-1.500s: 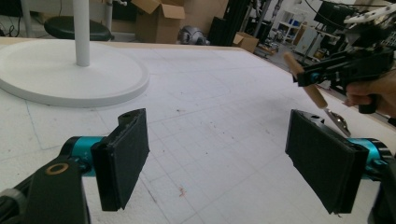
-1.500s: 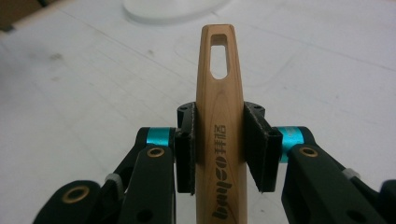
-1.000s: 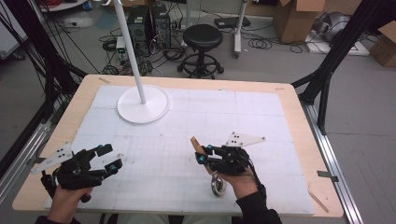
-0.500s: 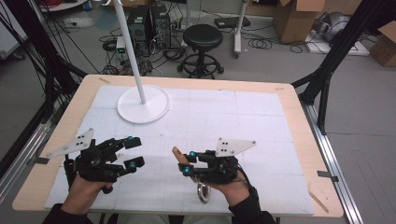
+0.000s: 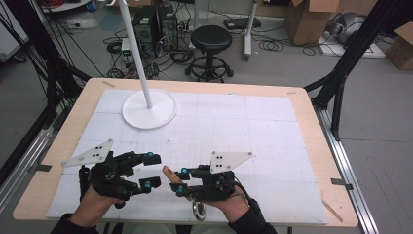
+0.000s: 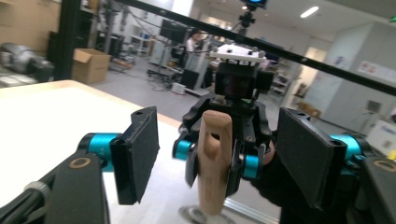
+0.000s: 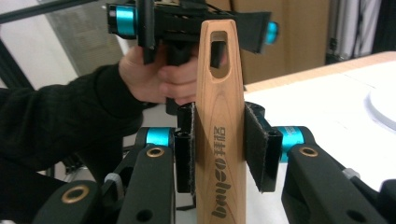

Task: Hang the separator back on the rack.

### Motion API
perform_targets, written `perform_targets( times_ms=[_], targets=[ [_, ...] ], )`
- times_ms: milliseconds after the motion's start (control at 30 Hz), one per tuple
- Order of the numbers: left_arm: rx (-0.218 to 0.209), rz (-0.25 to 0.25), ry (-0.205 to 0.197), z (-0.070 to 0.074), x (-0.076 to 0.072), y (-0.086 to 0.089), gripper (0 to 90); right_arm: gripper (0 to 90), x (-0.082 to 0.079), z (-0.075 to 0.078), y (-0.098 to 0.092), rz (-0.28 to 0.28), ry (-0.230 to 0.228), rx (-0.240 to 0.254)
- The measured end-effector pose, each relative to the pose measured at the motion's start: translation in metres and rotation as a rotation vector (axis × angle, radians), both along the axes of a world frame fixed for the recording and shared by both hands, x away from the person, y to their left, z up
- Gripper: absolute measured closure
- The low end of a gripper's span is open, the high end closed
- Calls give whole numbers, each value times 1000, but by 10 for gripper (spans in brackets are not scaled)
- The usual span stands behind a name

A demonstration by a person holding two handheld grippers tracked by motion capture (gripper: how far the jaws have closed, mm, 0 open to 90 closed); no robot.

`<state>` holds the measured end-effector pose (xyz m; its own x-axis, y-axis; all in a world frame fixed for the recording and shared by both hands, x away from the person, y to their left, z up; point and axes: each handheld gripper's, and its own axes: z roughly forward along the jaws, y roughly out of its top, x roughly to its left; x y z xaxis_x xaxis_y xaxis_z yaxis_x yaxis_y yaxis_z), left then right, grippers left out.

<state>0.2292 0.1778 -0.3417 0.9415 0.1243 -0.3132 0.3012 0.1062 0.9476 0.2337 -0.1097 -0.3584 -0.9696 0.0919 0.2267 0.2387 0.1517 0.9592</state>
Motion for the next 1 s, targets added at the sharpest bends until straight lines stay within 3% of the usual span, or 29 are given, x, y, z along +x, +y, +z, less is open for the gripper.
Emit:
perform_targets(
  times_ms=[300,500,600,800,1000],
  targets=[
    [11,-62,-2,-1,-3,-9,481,668,-5,0,9,51,5,16],
    [7,-78,-8,-2,-4,-10,594,668,-5,0,10,62,8,25],
    [13,-70,-34,-2,-4,-8,697,668,-6,0,11,74,0,28],
    [6,-54,-32,0,-6,-8,707,668,-6,0,12,76,9,41],
    [46,-4,-41,6,-9,-9,713,638,-5,-1,13,54,19,46]
  ],
)
